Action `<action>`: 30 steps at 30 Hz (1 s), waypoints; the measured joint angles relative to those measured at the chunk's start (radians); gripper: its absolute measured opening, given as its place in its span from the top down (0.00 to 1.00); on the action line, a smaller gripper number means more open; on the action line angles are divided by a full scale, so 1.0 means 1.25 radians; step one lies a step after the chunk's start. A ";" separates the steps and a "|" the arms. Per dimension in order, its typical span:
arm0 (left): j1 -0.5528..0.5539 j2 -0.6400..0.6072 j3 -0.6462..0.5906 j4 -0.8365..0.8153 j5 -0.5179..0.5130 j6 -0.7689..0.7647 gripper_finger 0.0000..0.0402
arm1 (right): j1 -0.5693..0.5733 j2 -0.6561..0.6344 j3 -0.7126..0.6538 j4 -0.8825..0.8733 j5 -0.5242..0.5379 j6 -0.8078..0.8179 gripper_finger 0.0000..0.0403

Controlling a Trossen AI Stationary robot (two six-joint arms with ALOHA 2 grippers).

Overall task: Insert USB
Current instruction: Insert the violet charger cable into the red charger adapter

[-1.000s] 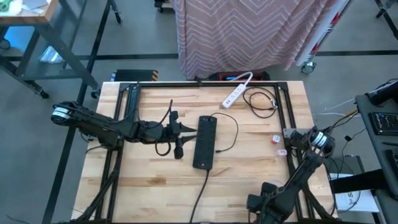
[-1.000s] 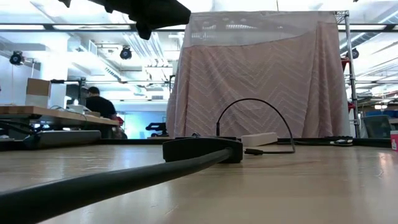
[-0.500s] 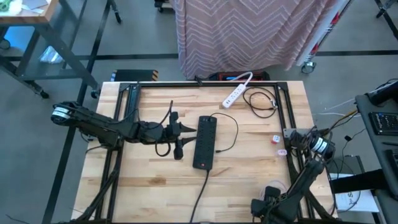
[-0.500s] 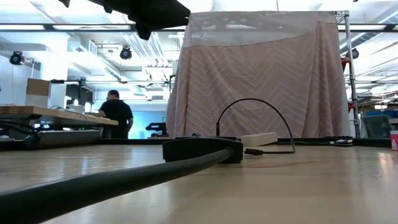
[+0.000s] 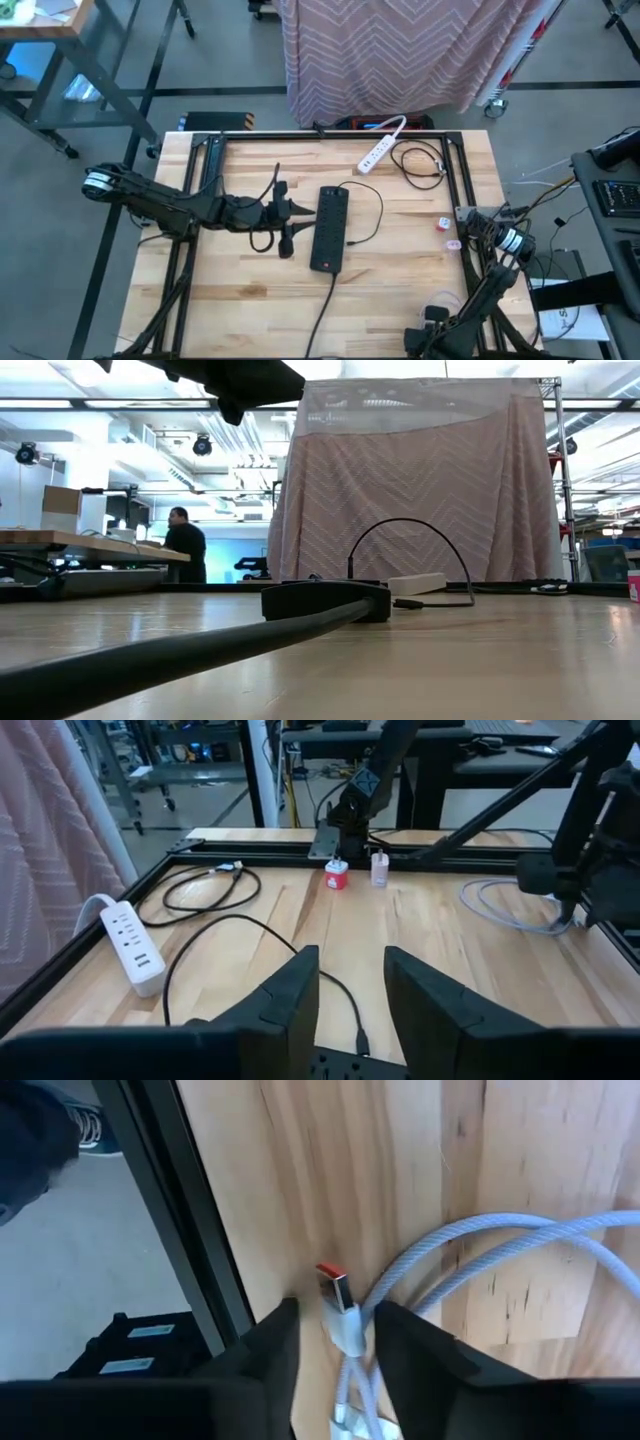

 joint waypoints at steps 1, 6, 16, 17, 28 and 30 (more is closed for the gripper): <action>0.000 0.000 0.000 0.000 0.000 0.000 0.76 | 0.000 0.000 0.000 0.000 0.000 -0.003 0.78; 0.000 0.000 0.000 0.000 0.001 0.000 0.78 | -0.001 -0.003 0.000 -0.001 -0.002 -0.012 0.95; 0.000 0.000 0.000 -0.004 0.073 0.002 0.81 | -0.034 -0.106 0.005 -0.016 0.222 -0.044 0.99; 0.000 0.000 0.000 -0.005 0.075 0.003 0.81 | -0.039 -0.119 0.005 -0.016 0.273 -0.050 0.99; -0.004 0.020 -0.001 0.057 0.186 0.065 0.81 | -0.153 -0.209 -0.007 0.045 0.812 -0.178 0.99; -0.007 0.038 -0.001 0.105 0.215 0.084 0.81 | -0.186 -0.218 -0.010 0.099 0.843 -0.240 0.99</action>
